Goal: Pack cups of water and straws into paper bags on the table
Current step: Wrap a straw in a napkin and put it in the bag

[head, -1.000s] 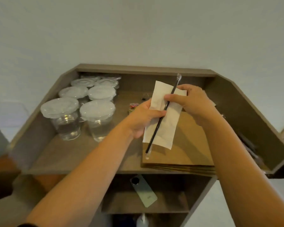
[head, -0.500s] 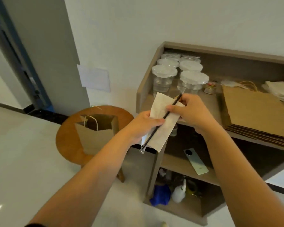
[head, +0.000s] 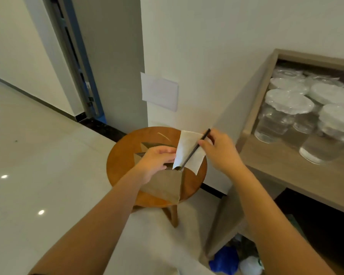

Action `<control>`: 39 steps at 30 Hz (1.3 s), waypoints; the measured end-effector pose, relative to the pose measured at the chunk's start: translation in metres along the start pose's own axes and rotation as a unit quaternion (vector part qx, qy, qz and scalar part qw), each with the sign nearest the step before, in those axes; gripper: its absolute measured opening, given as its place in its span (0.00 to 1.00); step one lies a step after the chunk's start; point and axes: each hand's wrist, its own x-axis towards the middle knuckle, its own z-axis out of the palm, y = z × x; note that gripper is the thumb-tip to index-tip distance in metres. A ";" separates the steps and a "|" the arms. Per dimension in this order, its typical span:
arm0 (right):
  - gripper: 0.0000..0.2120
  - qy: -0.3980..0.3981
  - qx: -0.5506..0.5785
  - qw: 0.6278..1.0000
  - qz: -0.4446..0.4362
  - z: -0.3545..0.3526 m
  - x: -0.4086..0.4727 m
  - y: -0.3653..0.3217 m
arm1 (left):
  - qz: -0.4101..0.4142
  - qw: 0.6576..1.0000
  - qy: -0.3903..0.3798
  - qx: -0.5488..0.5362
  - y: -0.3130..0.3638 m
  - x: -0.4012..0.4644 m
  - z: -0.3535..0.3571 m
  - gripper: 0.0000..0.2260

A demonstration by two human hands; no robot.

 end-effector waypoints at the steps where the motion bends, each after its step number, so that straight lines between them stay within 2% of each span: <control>1: 0.07 -0.003 0.005 1.000 0.004 0.010 0.012 0.003 | -0.006 1.000 0.023 0.011 -0.001 0.013 -0.012 0.04; 4: 0.12 -0.010 0.000 1.000 0.013 0.035 0.044 0.011 | -0.003 0.995 0.083 0.052 -0.009 0.050 -0.046 0.03; 7: 0.09 -0.043 -0.037 0.998 0.015 0.057 0.070 0.021 | 0.013 0.979 0.133 0.151 -0.021 0.086 -0.074 0.04; 10: 0.04 -0.081 -0.029 0.996 0.037 0.080 0.088 0.033 | 0.033 0.947 0.088 0.308 -0.039 0.117 -0.091 0.08; 14: 0.05 -0.119 -0.053 0.989 0.063 0.116 0.105 0.044 | 0.016 0.922 0.019 0.386 -0.058 0.155 -0.105 0.10; 19: 0.08 -0.161 -0.081 0.976 0.125 0.159 0.127 0.059 | 0.017 0.925 -0.053 0.376 -0.063 0.194 -0.119 0.09; 26: 0.04 -0.149 -0.080 0.963 0.210 0.208 0.141 0.073 | 0.076 0.911 -0.145 0.378 -0.052 0.227 -0.135 0.11; 29: 0.06 -0.154 -0.087 0.957 0.231 0.220 0.145 0.075 | 0.101 0.907 -0.164 0.375 -0.048 0.234 -0.133 0.11; 32: 0.05 -0.137 -0.073 0.953 0.259 0.228 0.147 0.074 | 0.110 0.909 -0.181 0.359 -0.046 0.239 -0.131 0.11; 37: 0.02 -0.153 -0.099 0.943 0.280 0.229 0.143 0.072 | 0.119 0.909 -0.199 0.346 -0.047 0.243 -0.128 0.10; 39: 0.07 -0.142 -0.096 0.943 0.285 0.223 0.139 0.070 | 0.131 0.907 -0.208 0.343 -0.044 0.241 -0.125 0.10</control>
